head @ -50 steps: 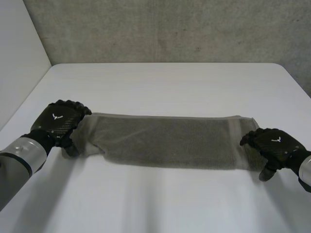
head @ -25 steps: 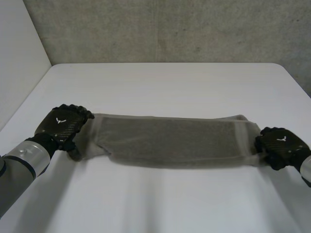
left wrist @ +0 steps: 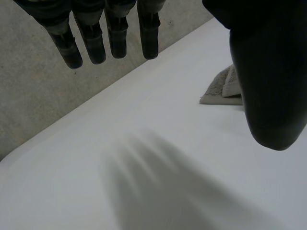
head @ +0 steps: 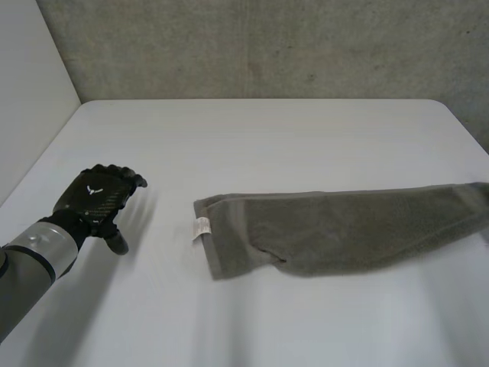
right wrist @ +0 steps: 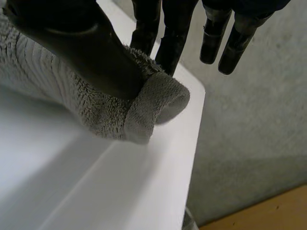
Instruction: Fold the towel.
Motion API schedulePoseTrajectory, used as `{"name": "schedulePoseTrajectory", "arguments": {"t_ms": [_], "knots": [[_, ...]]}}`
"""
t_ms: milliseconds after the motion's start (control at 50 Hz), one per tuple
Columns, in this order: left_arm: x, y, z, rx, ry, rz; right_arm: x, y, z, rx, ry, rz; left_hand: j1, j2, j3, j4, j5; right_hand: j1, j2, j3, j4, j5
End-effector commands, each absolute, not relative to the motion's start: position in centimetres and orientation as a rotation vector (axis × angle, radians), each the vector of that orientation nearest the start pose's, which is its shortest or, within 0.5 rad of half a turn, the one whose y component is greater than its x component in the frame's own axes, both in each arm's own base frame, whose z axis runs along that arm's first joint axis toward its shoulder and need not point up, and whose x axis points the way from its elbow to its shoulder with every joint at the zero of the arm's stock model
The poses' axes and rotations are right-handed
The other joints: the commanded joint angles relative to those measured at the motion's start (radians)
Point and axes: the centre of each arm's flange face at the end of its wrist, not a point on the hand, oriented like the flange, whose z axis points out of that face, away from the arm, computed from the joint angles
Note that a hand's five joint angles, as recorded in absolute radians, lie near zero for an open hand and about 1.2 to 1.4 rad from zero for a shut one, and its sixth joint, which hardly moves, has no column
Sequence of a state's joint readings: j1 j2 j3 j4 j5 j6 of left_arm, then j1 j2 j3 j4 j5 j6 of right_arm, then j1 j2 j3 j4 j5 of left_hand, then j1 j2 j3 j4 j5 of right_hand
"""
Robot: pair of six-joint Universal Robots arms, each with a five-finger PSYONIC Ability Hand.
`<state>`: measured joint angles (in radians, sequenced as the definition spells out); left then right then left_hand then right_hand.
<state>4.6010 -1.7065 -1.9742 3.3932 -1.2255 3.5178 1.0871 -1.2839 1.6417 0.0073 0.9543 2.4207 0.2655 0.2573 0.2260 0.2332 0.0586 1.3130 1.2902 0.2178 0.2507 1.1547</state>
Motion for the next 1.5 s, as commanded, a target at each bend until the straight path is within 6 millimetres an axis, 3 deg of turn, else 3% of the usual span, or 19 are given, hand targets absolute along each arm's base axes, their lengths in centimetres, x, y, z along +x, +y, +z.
{"name": "schedulePoseTrajectory", "arguments": {"t_ms": [20,40,80,100,140,160,300,420,500,520,540,560,580,700,920,1020,1180,1260,1500], "knots": [[-19.2,-25.5,17.7,0.946,2.419,-1.968,11.4,-34.6,25.4,-1.104,2.232,-2.054,-0.067,-0.058,-0.051,-0.059,-0.034,0.083,0.106,-0.043,-0.076,0.067],[-19.1,-25.5,17.8,0.944,2.417,-1.969,11.4,-34.6,25.4,-1.104,2.231,-2.054,-0.067,-0.058,-0.051,-0.059,-0.034,0.083,0.106,-0.043,-0.076,0.067],[-19.1,-25.5,17.8,0.944,2.417,-1.969,16.1,-33.2,26.7,-1.163,2.098,-2.062,-0.067,-0.058,-0.051,-0.059,-0.034,0.083,0.106,-0.043,-0.076,0.067],[-19.1,-25.5,17.8,0.944,2.417,-1.969,16.2,-33.1,26.7,-1.163,2.098,-2.062,-0.067,-0.058,-0.051,-0.059,-0.034,0.083,0.106,-0.043,-0.076,0.067],[-19.1,-25.5,17.8,0.944,2.417,-1.969,22.1,-30.7,27.2,-1.262,1.942,-2.042,-0.067,-0.058,-0.051,-0.059,-0.034,0.083,0.106,-0.043,-0.076,0.067],[-19.1,-25.5,17.8,0.944,2.417,-1.969,22.1,-30.7,27.2,-1.263,1.942,-2.042,-0.067,-0.058,-0.051,-0.059,-0.034,0.083,0.106,-0.043,-0.076,0.067],[-19.1,-25.4,17.8,0.944,2.418,-1.967,34.4,-22.7,24.0,-1.496,1.654,-1.904,-0.067,-0.058,-0.051,-0.059,-0.034,0.083,0.106,-0.043,-0.076,0.067],[-19.3,-25.3,17.8,0.953,2.416,-1.97,39.3,-18.0,18.0,-1.691,1.546,-1.769,-0.07,-0.061,-0.051,-0.059,-0.037,0.083,0.106,-0.043,-0.076,0.067],[-19.4,-25.3,17.8,0.957,2.415,-1.973,40.2,-16.7,15.3,-1.77,1.557,-1.709,-0.07,-0.061,-0.051,-0.059,-0.037,0.083,0.106,-0.043,-0.076,0.067],[-19.4,-25.4,17.9,0.959,2.411,-1.977,40.3,-16.4,14.4,-1.796,1.579,-1.698,-0.07,-0.061,-0.051,-0.059,-0.037,-0.453,-0.431,-0.043,-0.076,-0.47],[-19.4,-25.4,17.9,0.959,2.411,-1.977,40.3,-16.4,14.4,-1.796,1.579,-1.698,-0.07,-0.061,-0.051,-0.059,-0.037,-0.459,-0.436,-0.043,-0.076,-0.475],[-19.5,-25.4,18.0,0.963,2.406,-1.983,40.1,-16.4,14.1,-1.813,1.602,-1.701,-0.07,-0.061,-0.051,-0.059,-0.037,-1.052,-1.029,-0.043,-0.076,-1.068],[-19.7,-25.4,18.2,0.967,2.399,-1.99,39.9,-16.5,14.1,-1.812,1.623,-1.71,-0.07,-0.061,-0.051,-0.059,-0.037,-1.138,-1.116,-0.043,-0.076,-1.155],[-21.0,-25.7,19.6,1.016,2.337,-2.068,38.4,-16.8,16.7,-1.744,1.65,-1.754,-0.07,-0.061,-0.051,-0.059,-0.037,-1.138,-1.116,-0.043,-0.076,-1.155],[-25.7,-24.9,22.9,1.105,2.299,-2.314,30.4,-20.8,22.0,-1.262,1.886,-1.786,-0.061,-0.053,-0.051,-0.059,-0.029,-1.138,-1.116,-0.043,-0.076,-1.155],[-28.7,-23.4,21.9,1.233,2.354,-2.316,24.9,-22.3,19.9,-1.144,2.059,-1.685,-0.043,-0.035,-0.051,-0.059,-0.011,-1.138,-1.116,-0.043,-0.076,-1.155],[-30.9,-21.2,18.5,1.374,2.454,-2.191,20.1,-23.0,16.1,-1.063,2.186,-1.525,-0.005,0.003,-0.051,-0.059,0.027,-1.138,-1.116,-0.043,-0.076,-1.155],[-30.8,-21.3,16.8,1.36,2.505,-2.115,19.0,-23.3,15.4,-1.036,2.189,-1.497,-0.008,0.0,-0.051,-0.059,0.024,-1.134,-1.111,-0.043,-0.076,-1.15],[-31.0,-20.8,13.2,1.358,2.601,-1.949,18.3,-24.2,12.8,-0.997,2.211,-1.453,-0.014,-0.006,-0.051,-0.059,0.018,-0.457,-0.434,-0.043,-0.076,-0.473]]}}
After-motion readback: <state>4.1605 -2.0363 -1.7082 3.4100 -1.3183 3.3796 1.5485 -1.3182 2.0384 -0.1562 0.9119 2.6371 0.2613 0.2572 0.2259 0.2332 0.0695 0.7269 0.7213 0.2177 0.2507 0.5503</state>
